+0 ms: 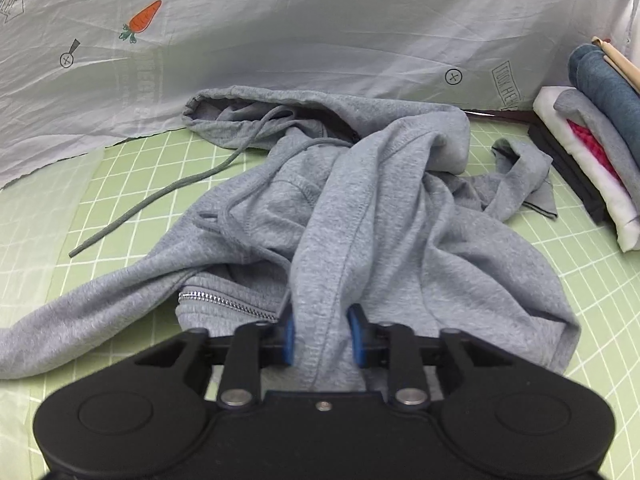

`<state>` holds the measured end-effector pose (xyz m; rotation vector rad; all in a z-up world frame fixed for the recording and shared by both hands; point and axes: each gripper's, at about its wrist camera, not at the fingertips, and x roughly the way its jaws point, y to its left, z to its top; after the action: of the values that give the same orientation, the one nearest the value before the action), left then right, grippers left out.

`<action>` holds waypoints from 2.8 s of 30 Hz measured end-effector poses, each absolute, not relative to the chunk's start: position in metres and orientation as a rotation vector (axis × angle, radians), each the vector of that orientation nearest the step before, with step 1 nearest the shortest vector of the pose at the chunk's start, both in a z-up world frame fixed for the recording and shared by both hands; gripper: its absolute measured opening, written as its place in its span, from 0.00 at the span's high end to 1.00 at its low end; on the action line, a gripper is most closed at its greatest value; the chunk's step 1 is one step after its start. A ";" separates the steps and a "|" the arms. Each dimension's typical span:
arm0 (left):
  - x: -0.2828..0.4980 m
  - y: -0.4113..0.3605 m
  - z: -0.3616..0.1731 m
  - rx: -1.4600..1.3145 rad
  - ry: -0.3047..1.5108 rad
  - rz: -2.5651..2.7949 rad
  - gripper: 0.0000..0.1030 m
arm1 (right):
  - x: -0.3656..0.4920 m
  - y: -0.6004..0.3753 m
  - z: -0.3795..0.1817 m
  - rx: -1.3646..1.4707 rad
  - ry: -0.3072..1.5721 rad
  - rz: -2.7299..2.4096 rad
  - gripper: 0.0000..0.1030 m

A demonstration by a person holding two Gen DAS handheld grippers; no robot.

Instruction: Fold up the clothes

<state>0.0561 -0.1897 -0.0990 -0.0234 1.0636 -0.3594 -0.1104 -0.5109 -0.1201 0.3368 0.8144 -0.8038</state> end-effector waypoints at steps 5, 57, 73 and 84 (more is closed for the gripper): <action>0.037 -0.199 -0.102 -0.026 1.079 -0.366 0.39 | -0.158 -0.516 -0.085 0.397 0.676 -0.726 0.91; -0.007 -0.229 -0.112 -0.497 1.048 -0.255 0.93 | -0.288 -0.552 -0.079 0.476 0.595 -0.487 0.94; 0.090 -0.175 -0.025 -0.351 0.776 -0.194 0.94 | -0.200 -0.502 -0.032 0.394 0.480 -0.299 0.95; 0.123 -0.306 -0.044 -0.196 0.844 -0.356 0.54 | -0.131 -0.638 -0.059 0.196 0.615 -0.773 0.56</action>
<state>0.1228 -0.3059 -0.0438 -0.1959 0.8436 -0.3564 -0.1308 -0.6383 -0.0591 0.1955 0.6153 -0.7731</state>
